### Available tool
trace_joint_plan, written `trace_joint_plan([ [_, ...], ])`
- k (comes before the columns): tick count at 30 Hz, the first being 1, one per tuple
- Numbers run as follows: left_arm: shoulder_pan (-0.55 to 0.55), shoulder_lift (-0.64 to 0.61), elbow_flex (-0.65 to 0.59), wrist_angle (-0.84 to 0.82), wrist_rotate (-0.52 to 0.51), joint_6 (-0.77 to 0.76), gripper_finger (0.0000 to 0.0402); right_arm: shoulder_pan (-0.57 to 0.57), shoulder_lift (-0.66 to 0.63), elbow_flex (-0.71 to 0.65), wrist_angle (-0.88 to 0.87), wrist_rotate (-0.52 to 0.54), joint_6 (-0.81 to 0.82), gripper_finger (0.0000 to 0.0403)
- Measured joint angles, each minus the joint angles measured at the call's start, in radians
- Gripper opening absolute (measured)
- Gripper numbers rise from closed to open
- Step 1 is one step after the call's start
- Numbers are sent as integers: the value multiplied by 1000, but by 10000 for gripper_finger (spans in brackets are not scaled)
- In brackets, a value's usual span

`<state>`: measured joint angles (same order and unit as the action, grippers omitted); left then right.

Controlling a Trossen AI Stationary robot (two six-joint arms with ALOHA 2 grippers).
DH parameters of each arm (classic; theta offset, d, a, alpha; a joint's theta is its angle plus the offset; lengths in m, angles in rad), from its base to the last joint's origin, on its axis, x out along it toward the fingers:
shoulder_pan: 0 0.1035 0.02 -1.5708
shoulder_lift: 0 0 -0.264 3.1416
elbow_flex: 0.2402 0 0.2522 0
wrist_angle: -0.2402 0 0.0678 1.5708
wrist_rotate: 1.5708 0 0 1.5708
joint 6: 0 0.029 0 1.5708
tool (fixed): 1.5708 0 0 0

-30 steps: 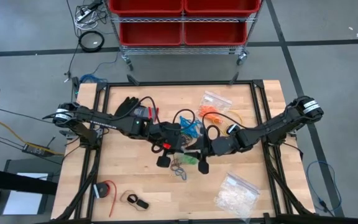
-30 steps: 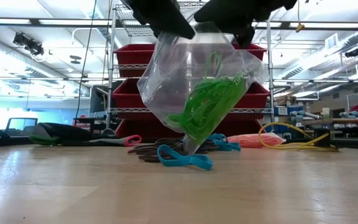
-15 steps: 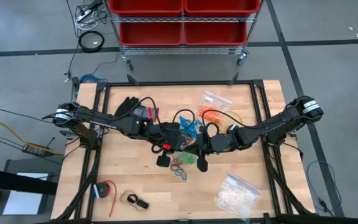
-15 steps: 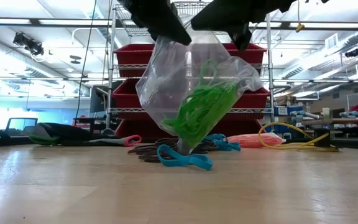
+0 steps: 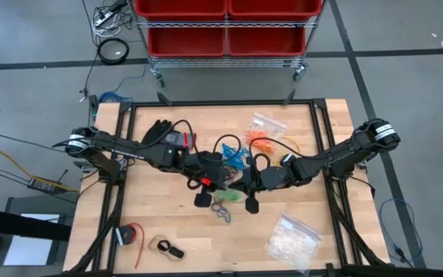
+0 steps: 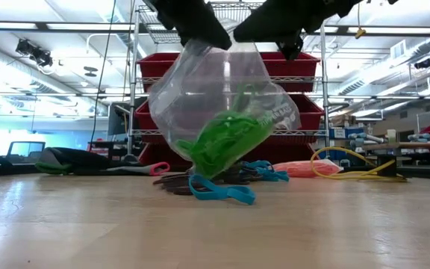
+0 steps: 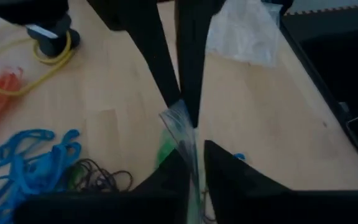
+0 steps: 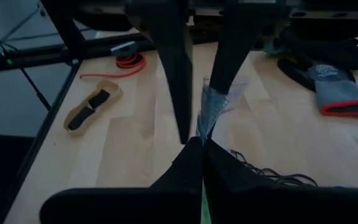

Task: Sort rubber bands
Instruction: Close the transparent zip bag

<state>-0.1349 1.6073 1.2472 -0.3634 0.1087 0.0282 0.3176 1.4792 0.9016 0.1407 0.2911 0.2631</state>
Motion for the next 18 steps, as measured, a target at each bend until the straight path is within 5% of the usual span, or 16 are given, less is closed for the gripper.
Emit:
trace_joint_plan([
  [9, 0, 0, 0, -65, 21, -14, 148, 17, 0, 0, -27, 59, -48, 0],
  [18, 1, -62, 0, -74, -12, 16, 178, 23, 0, 0, -25, 79, -58, 0],
])
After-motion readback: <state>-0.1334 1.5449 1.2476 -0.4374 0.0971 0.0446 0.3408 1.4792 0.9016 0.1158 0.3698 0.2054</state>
